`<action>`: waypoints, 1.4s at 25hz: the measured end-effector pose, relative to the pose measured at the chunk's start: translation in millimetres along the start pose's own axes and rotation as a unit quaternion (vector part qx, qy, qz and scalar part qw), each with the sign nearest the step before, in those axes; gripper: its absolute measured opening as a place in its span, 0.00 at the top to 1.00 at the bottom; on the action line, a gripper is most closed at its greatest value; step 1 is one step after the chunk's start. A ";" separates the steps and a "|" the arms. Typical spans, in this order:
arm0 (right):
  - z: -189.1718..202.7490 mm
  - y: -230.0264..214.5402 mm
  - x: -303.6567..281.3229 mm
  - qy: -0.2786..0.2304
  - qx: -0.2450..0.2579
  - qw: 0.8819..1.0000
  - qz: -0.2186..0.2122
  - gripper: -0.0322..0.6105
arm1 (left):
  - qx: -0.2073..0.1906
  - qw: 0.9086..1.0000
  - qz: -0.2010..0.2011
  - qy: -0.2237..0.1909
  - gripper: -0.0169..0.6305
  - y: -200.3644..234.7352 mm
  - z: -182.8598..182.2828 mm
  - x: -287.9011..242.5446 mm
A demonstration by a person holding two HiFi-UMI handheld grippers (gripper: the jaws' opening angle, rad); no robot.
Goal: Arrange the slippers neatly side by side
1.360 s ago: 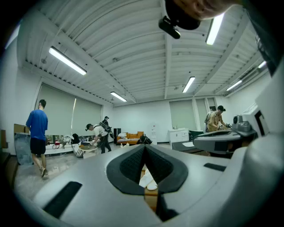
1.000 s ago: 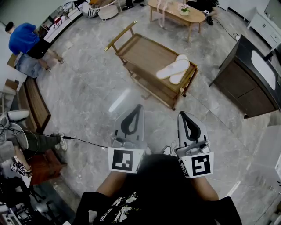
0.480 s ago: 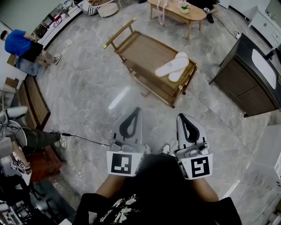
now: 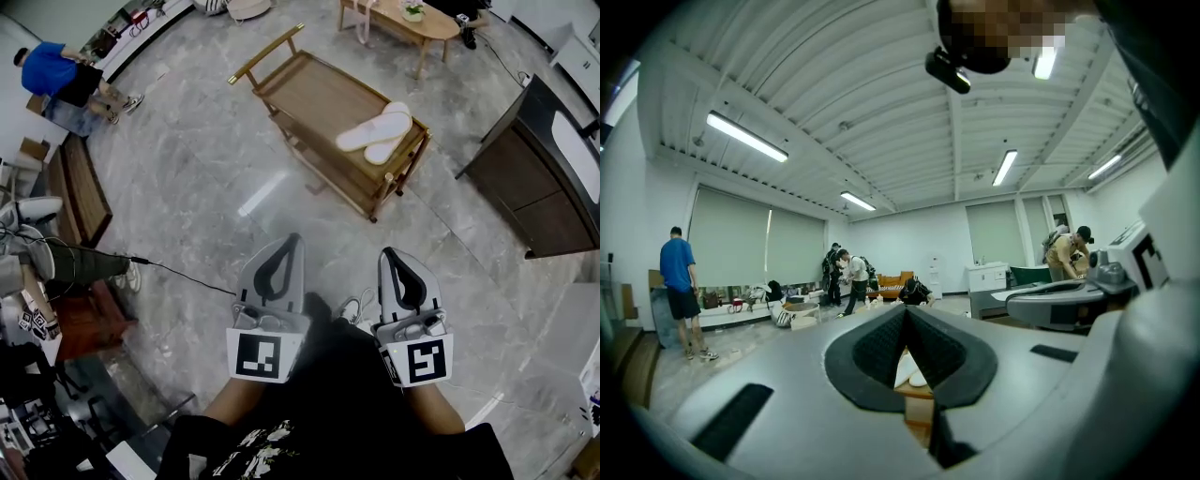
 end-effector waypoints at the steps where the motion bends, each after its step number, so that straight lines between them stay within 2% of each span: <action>1: 1.8 0.4 2.6 0.001 -0.001 1.000 -0.002 0.96 | 0.000 1.000 -0.004 0.004 0.99 -1.2 2.8 3.1; 11: 6.4 2.3 8.3 0.008 0.002 1.000 -0.016 0.96 | 0.008 1.000 -0.018 0.008 0.99 -6.2 10.2 10.4; 20: 12.0 -0.7 -6.5 0.012 0.004 1.000 -0.018 0.96 | 0.013 1.000 -0.024 0.011 0.99 7.3 17.1 0.2; 29: 14.6 -18.4 -24.2 0.027 0.011 1.000 0.004 0.96 | 0.018 1.000 0.004 0.006 0.99 8.3 18.7 -35.2; 35: 8.6 -33.4 -56.1 0.031 0.015 0.999 0.016 0.96 | 0.027 0.999 0.021 0.007 0.99 21.7 15.6 -70.8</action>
Point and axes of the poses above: the fingertips, and each gripper's own axes: x backward along the fingers, y to its left, z out of its underside, the point moved 6 cm from there along x, backward along the fingers, and after that the axes turned 12 degrees about -z, right-handed, at the moved point
